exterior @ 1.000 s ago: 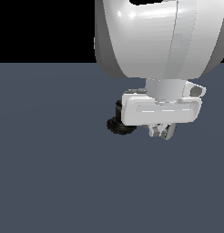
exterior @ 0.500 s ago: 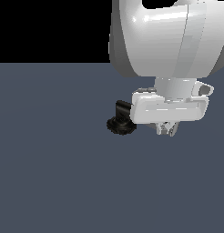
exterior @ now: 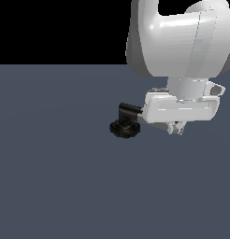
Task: Turn on the faucet by rotating a designated handle.
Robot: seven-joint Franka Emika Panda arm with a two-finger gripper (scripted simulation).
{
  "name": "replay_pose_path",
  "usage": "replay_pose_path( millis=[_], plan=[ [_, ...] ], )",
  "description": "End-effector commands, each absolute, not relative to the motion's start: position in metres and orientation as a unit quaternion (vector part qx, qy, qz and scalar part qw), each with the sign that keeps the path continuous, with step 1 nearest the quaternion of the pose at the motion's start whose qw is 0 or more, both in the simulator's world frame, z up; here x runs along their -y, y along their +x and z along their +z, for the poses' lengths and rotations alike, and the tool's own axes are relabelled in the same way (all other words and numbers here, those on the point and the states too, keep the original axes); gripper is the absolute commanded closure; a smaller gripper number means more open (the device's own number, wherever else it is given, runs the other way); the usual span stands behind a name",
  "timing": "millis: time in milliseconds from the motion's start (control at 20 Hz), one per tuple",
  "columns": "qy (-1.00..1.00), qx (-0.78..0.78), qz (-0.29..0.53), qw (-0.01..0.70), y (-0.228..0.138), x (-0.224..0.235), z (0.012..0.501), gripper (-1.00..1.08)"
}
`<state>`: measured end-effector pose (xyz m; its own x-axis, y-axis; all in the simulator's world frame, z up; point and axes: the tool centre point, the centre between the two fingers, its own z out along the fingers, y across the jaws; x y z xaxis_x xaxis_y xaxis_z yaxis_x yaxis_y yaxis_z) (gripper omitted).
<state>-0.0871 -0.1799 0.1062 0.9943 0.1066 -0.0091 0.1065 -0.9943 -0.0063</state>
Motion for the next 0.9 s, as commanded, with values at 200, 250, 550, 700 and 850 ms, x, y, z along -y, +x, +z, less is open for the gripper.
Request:
replay_pose_path(
  millis=[200,250,550,700,850],
  plan=[
    [-0.998,0.062,0.001,0.002,-0.062,0.187,0.106,1.08],
    [-0.998,0.062,0.001,0.002,-0.059,0.189,0.106,1.08],
    [-0.998,0.06,0.001,0.001,-0.043,0.202,0.106,1.08],
    [-0.998,0.06,0.001,0.001,-0.035,0.208,0.106,1.08],
    [-0.998,0.059,0.001,0.001,-0.027,0.214,0.106,1.08]
  ],
)
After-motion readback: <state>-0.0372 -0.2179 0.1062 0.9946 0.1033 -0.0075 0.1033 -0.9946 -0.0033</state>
